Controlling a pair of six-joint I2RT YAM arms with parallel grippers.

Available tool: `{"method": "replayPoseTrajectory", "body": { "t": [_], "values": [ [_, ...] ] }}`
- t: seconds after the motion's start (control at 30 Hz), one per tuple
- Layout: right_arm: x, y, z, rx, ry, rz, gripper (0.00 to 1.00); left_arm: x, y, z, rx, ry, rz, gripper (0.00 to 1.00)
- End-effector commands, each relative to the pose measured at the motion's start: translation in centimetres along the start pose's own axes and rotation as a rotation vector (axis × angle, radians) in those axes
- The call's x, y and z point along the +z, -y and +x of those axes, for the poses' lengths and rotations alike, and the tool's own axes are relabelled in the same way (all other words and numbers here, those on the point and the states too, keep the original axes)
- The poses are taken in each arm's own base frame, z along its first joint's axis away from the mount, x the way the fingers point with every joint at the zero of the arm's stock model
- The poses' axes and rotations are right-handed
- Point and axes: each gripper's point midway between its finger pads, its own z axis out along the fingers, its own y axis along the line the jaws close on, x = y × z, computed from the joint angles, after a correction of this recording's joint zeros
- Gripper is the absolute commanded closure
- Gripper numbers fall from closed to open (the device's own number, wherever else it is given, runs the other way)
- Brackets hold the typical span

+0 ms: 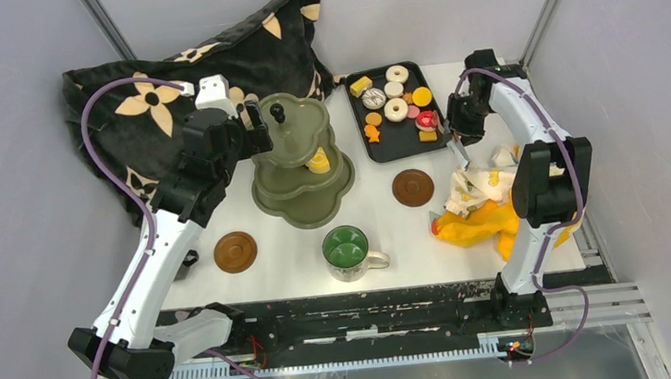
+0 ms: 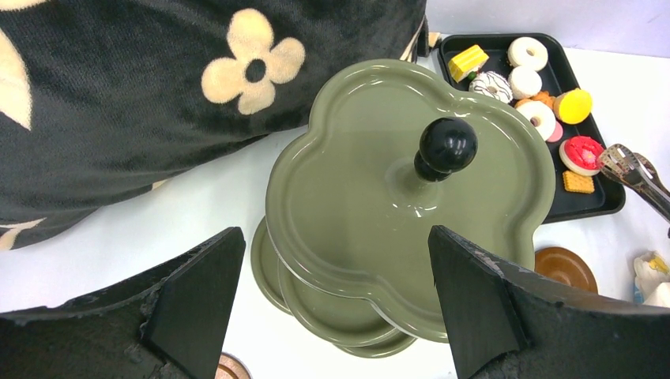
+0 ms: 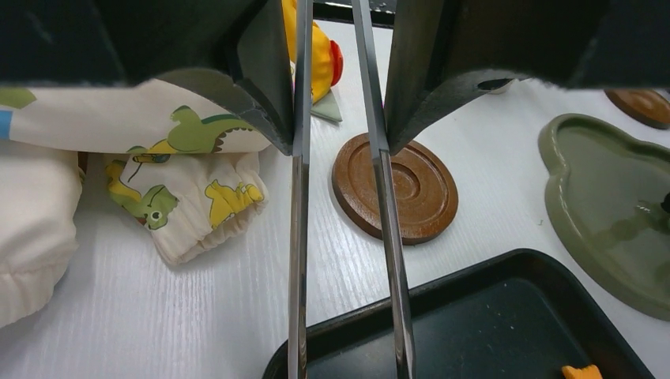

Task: Serve the afternoon tea

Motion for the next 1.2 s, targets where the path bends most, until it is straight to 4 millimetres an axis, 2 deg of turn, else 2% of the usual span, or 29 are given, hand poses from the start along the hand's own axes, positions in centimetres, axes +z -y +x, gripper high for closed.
{"method": "replayPoseTrajectory", "body": {
  "t": [0.0, 0.17, 0.4, 0.67, 1.07, 1.17],
  "values": [
    [-1.7, -1.7, -1.5, 0.04, 0.086, -0.118, 0.52, -0.4, 0.3, -1.5, -0.034, 0.058, 0.016, 0.07],
    [-1.2, -1.6, -1.5, 0.07, 0.084, -0.144, 0.51, -0.6, 0.4, -1.6, -0.036, 0.059, 0.019, 0.07],
    [-0.2, -2.4, -1.8, 0.113, 0.074, -0.213, 0.5, -0.6, 0.4, -1.6, -0.039, 0.06, 0.02, 0.07],
    [0.0, -3.5, -2.4, 0.143, 0.077, -0.285, 0.51, -0.6, 0.8, -1.8, -0.047, 0.061, 0.038, 0.07],
    [0.4, -3.8, -2.5, 0.144, 0.069, -0.306, 0.66, -0.5, 1.3, -1.7, -0.056, 0.052, 0.061, 0.07],
    [0.5, -3.8, -2.3, 0.141, 0.067, -0.312, 0.81, -0.5, 1.3, -1.7, -0.057, 0.051, 0.063, 0.07]
  ]
}}
